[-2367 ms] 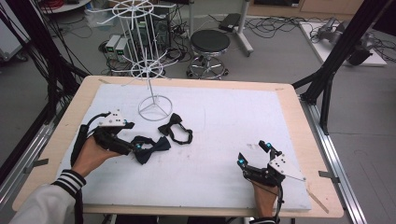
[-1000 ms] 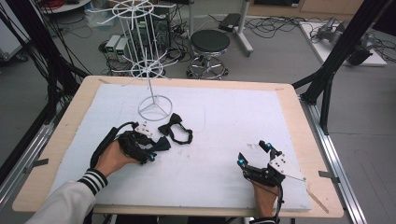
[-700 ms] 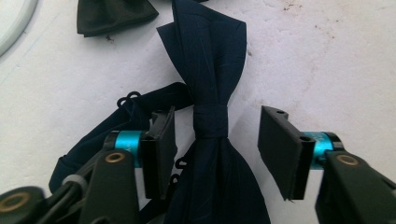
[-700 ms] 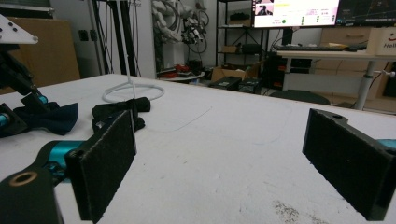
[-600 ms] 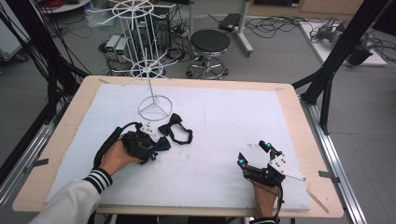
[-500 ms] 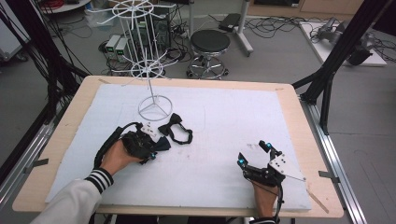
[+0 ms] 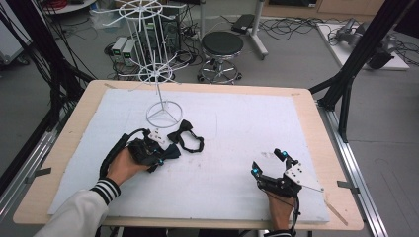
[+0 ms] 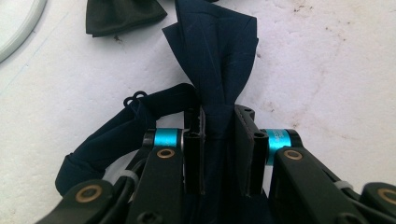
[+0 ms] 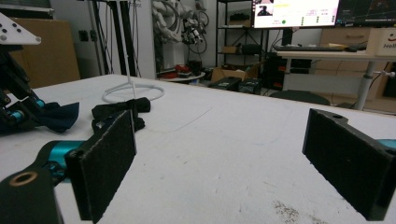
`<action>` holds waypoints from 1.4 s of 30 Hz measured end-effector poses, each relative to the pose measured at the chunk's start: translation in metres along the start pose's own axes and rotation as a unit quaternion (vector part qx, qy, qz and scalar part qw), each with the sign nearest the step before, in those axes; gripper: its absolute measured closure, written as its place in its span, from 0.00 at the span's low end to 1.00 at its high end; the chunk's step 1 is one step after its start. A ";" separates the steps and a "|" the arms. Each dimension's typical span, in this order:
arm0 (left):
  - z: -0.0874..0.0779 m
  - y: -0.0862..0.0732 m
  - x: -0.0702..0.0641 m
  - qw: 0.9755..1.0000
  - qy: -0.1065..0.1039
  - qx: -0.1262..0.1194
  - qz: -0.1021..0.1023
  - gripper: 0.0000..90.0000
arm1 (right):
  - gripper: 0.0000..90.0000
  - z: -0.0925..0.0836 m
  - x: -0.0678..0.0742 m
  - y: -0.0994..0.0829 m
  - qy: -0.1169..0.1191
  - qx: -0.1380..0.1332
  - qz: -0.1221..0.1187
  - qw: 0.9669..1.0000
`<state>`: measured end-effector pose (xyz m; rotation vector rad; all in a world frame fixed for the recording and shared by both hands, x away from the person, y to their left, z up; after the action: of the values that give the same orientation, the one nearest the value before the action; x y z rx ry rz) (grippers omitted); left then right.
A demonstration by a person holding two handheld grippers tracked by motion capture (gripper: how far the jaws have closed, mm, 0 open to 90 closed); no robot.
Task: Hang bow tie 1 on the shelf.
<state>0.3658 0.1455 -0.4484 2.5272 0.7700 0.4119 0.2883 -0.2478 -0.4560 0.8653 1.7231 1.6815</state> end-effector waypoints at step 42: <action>-0.061 -0.004 0.033 0.976 -0.012 -0.198 -0.090 0.83 | 0.10 0.000 0.000 0.000 0.000 0.000 0.000 1.000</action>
<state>0.3660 0.1887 -0.3935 2.0718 0.8091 0.4245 0.2882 -0.2479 -0.4561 0.8658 1.7223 1.6817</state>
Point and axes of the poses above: each handheld gripper's, and its own axes: z roughly forward along the jaws, y roughly out of its top, x roughly to its left, the point moved 4 cm from there along z, roughly forward along the jaws, and after that the axes turned 8 degrees about y, right-handed, at the moved point
